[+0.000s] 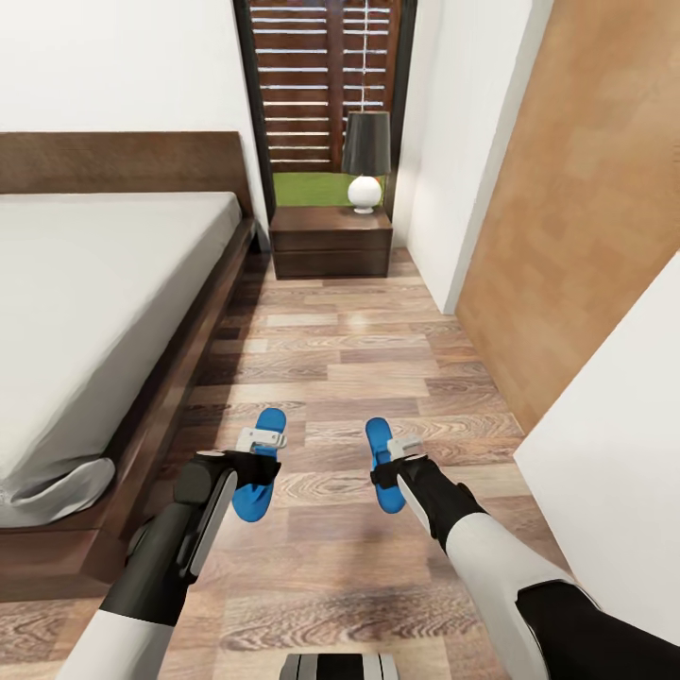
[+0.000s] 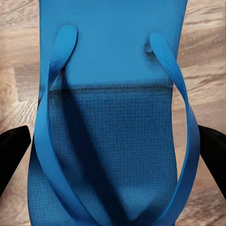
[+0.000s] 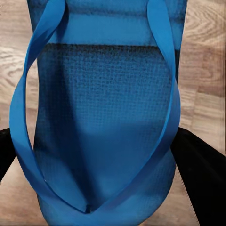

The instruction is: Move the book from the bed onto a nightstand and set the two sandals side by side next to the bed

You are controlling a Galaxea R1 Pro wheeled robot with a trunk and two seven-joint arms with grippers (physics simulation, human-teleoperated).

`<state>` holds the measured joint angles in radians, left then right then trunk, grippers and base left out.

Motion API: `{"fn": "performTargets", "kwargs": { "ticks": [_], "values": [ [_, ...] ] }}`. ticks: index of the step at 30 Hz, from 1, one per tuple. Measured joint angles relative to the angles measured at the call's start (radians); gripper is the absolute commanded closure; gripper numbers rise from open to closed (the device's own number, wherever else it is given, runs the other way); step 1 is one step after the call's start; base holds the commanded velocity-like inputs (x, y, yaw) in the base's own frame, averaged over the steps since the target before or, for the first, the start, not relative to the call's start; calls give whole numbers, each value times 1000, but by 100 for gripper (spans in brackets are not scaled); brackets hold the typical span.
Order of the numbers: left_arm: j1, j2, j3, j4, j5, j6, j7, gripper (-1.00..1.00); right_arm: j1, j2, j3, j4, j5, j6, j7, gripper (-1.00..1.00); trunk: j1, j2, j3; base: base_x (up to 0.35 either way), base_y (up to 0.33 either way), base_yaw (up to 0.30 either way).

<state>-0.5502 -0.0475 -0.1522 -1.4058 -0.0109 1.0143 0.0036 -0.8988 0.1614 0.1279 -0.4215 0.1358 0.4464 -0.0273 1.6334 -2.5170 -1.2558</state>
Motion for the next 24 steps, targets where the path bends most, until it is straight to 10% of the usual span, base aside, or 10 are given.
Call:
{"fn": "performTargets", "kwargs": {
  "ticks": [24],
  "values": [
    [0, 0, 12, 64, 5, -22, -1, 100, 0, -6, -29, 5, 1, -32, -1, 100, -11, 6, 93, 0, 0, 0]
  ]
}}
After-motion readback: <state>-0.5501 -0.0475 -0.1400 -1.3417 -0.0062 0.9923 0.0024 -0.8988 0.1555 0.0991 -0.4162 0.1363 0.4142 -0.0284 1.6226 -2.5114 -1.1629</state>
